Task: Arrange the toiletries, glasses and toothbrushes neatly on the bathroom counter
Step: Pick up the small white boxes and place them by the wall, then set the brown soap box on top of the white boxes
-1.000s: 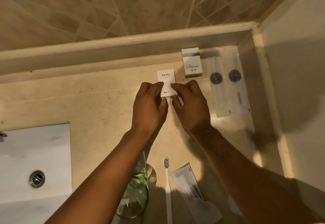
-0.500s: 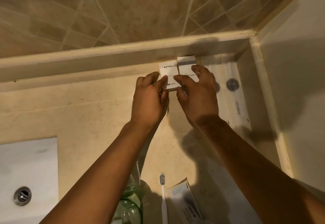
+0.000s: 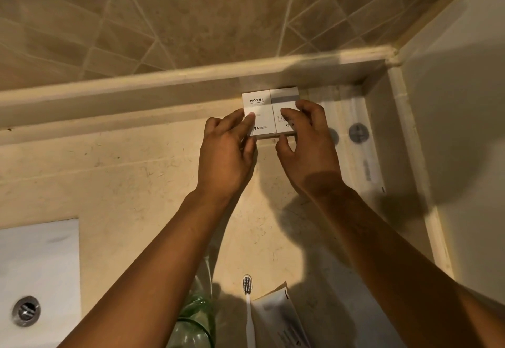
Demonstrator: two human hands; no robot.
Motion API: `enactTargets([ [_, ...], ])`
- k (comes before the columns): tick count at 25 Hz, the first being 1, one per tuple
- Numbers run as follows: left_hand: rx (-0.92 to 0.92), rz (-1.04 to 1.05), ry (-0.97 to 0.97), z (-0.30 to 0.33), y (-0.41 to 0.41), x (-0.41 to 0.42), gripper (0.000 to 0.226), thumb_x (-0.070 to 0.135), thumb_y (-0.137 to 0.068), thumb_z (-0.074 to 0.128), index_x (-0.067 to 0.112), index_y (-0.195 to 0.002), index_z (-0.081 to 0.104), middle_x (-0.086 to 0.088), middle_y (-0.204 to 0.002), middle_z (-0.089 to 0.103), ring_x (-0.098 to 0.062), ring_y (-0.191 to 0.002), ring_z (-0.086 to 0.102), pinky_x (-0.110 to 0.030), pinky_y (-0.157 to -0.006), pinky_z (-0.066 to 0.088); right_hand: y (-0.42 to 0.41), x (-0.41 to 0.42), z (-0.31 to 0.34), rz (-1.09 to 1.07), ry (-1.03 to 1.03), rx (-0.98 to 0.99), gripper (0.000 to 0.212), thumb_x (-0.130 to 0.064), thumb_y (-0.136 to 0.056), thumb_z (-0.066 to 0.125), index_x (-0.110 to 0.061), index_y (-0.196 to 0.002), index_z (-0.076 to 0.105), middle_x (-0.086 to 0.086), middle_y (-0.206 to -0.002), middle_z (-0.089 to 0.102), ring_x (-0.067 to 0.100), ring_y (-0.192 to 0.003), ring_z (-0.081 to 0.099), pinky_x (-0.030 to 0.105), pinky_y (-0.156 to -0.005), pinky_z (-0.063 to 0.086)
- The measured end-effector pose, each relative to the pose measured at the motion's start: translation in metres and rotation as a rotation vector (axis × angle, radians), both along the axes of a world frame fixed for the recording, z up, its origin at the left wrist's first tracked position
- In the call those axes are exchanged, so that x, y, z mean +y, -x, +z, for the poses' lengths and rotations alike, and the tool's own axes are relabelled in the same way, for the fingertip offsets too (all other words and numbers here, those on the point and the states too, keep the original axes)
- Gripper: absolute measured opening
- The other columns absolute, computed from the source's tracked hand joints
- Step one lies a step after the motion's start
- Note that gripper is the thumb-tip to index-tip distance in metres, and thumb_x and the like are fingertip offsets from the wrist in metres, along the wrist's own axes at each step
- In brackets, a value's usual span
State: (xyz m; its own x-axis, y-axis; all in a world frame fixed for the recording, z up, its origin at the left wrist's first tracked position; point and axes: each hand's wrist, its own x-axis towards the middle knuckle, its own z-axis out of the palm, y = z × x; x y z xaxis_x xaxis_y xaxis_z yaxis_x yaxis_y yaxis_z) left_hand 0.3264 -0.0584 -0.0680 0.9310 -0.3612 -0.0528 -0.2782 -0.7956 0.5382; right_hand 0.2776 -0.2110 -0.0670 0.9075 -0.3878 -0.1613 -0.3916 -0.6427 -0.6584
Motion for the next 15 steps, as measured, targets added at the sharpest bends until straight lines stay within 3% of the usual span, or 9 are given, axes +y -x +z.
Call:
enactTargets([
  [3,0.016,0.001,0.020,0.001,0.001,-0.001,0.050,0.019,-0.097,0.060,0.020,-0.146,0.052,-0.003,-0.148,0.056,-0.029,-0.125,0.045,-0.030,-0.103,0.037,0.000,0.001,-0.001,0.018,-0.002,0.014,0.052,-0.017,-0.092,0.070,-0.021,-0.141,0.050,-0.001,-0.155,0.031,0.019,-0.136,0.049,-0.003,-0.086,0.032],
  [5,0.041,-0.007,0.035,0.003,0.000,-0.001,0.061,0.022,-0.094,0.062,0.020,-0.151,0.043,0.000,-0.147,0.056,-0.027,-0.123,0.044,-0.032,-0.102,0.039,0.002,0.003,0.001,0.044,-0.002,-0.012,0.054,-0.016,-0.092,0.070,-0.022,-0.141,0.048,0.000,-0.158,0.026,0.019,-0.138,0.047,0.003,-0.095,0.041],
  [7,0.089,-0.033,0.045,0.008,0.002,0.002,0.073,0.026,-0.091,0.065,0.018,-0.156,0.032,-0.002,-0.149,0.052,-0.027,-0.127,0.043,-0.032,-0.104,0.035,0.010,0.007,0.004,0.039,-0.004,-0.055,0.055,-0.016,-0.092,0.068,-0.021,-0.142,0.046,0.001,-0.160,0.023,0.021,-0.141,0.043,0.026,-0.106,0.050],
  [9,0.105,-0.048,0.062,0.017,0.009,0.008,0.076,0.028,-0.090,0.067,0.013,-0.156,0.031,-0.008,-0.152,0.046,-0.029,-0.134,0.040,-0.031,-0.110,0.031,0.026,0.011,0.007,0.004,-0.016,-0.127,0.053,-0.013,-0.092,0.068,-0.018,-0.141,0.050,0.004,-0.159,0.028,0.023,-0.142,0.043,0.039,-0.108,0.050],
  [11,0.075,-0.043,0.058,0.027,0.026,0.018,0.068,0.024,-0.092,0.065,0.008,-0.152,0.037,-0.014,-0.148,0.047,-0.031,-0.133,0.041,-0.031,-0.109,0.032,0.051,0.016,0.009,-0.014,-0.037,-0.217,0.046,-0.008,-0.090,0.068,-0.012,-0.134,0.056,0.008,-0.151,0.038,0.021,-0.137,0.048,0.034,-0.107,0.051],
  [15,0.115,-0.006,0.076,0.053,0.078,0.027,0.040,0.012,-0.094,0.058,0.004,-0.133,0.059,-0.017,-0.123,0.060,-0.034,-0.110,0.059,-0.035,-0.095,0.044,0.112,0.031,0.025,-0.047,-0.085,-0.207,0.030,-0.007,-0.090,0.065,-0.011,-0.120,0.065,0.007,-0.131,0.052,0.008,-0.111,0.058,0.018,-0.096,0.054],
])
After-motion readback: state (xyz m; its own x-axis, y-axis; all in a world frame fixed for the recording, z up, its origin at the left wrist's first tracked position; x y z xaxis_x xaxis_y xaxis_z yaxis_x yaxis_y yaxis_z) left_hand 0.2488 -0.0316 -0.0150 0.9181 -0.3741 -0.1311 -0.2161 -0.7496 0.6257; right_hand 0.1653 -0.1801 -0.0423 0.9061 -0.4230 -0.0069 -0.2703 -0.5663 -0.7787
